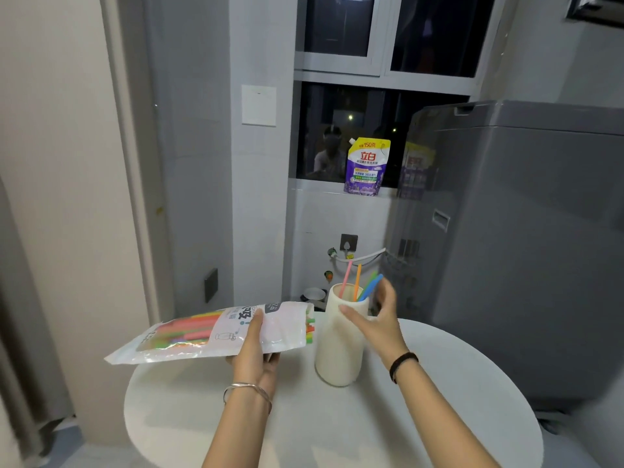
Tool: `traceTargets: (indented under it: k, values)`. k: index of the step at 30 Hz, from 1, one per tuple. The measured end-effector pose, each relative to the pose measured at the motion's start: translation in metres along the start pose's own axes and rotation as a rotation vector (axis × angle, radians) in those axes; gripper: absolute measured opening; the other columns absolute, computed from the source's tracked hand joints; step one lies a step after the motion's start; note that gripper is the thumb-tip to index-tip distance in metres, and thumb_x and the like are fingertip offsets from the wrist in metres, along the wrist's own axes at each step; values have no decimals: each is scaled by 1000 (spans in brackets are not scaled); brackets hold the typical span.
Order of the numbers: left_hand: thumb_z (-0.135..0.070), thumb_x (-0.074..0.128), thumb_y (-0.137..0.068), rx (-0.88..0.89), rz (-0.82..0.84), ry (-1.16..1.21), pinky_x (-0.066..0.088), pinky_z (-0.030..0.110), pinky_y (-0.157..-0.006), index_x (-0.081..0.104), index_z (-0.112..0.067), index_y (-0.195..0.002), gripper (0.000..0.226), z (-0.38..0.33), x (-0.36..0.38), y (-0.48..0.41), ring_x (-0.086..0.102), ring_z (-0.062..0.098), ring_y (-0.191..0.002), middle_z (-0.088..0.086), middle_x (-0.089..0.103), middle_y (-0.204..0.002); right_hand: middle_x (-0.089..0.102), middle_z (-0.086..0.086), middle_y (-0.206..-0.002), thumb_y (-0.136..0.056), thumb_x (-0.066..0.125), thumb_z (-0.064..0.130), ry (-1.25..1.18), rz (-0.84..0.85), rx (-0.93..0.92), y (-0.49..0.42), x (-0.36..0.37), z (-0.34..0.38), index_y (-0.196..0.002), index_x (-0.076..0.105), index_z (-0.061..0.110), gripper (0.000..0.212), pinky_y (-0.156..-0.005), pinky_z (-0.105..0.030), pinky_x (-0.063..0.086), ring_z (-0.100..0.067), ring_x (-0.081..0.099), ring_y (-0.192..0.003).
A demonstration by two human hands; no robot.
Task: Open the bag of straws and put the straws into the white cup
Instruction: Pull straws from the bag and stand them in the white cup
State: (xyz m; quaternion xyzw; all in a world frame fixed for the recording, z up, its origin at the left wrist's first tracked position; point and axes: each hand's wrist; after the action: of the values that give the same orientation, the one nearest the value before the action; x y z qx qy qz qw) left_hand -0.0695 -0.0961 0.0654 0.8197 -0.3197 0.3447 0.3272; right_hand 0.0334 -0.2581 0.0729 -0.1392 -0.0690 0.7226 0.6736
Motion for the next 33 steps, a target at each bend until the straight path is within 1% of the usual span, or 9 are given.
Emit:
traceTargets:
  k: [2,4,6,9,16,20,23,28,33]
  values:
    - [-18,68,-88,28,23,-26,55,33,-74,41,-15,-143,62,-2,-4,3,60,25,-121,7,61,-135,42,12,-135,-79,73,22,-159,-333,-253,27,12,10,-133,38,24,64,-104,-24,35,-8,45,-123]
    - [-18,68,-88,94,53,-63,54,33,-78,44,-16,-142,59,-3,-7,5,61,23,-120,5,62,-133,56,15,-120,-88,59,25,-272,-480,-327,50,31,16,-115,51,31,29,-98,-18,41,-9,55,-112]
    - [-20,69,-86,167,106,-130,53,38,-90,49,-18,-140,57,-3,-8,9,62,20,-118,3,64,-132,61,3,-116,-95,49,23,-446,-403,-48,66,53,19,-107,57,26,15,-99,-27,44,-15,56,-113]
    - [-21,74,-79,237,179,-249,45,46,-106,54,-17,-136,61,-3,-12,16,63,20,-117,2,67,-128,57,-7,-128,-97,40,37,-717,-154,463,74,75,16,-121,56,14,37,-98,-37,43,-24,55,-117]
    - [-12,80,-71,168,456,-441,54,35,-94,67,-8,-119,49,-6,-19,19,68,24,-111,9,73,-117,54,-23,-132,-97,31,44,-1141,16,636,70,74,18,-132,51,10,53,-109,-50,33,-41,49,-123]
    - [-29,81,-70,151,472,-367,52,35,-95,66,-9,-122,57,-5,-17,20,68,21,-112,7,72,-118,59,-20,-128,-98,34,40,-1024,-108,605,68,79,15,-123,58,10,46,-109,-50,35,-39,53,-120]
    - [-40,81,-60,169,399,-374,51,35,-95,66,-14,-121,68,-4,-14,22,69,17,-109,2,74,-115,66,-15,-113,-97,37,41,-876,-210,522,67,80,13,-99,66,17,38,-101,-47,44,-34,60,-107]
    - [-31,77,-70,181,249,-363,48,43,-104,61,-15,-129,64,-2,-22,16,66,20,-113,2,71,-121,59,-13,-98,-99,36,27,-568,-218,309,69,85,7,-88,56,18,24,-94,-44,45,-30,56,-98]
    - [-24,71,-82,47,164,-161,44,45,-107,58,-10,-132,54,2,-23,12,63,23,-118,7,67,-127,58,0,-79,-98,41,22,-228,-106,103,70,82,6,-82,53,18,21,-71,-31,44,-19,53,-78]
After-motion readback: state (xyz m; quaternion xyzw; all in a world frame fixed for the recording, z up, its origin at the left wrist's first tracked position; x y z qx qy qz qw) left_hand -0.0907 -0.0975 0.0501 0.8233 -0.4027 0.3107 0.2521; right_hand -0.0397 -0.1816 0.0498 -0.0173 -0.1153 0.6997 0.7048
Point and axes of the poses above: each hand's wrist, its own y-axis away from the middle knuckle, its own x-axis out of the palm, z = x × y
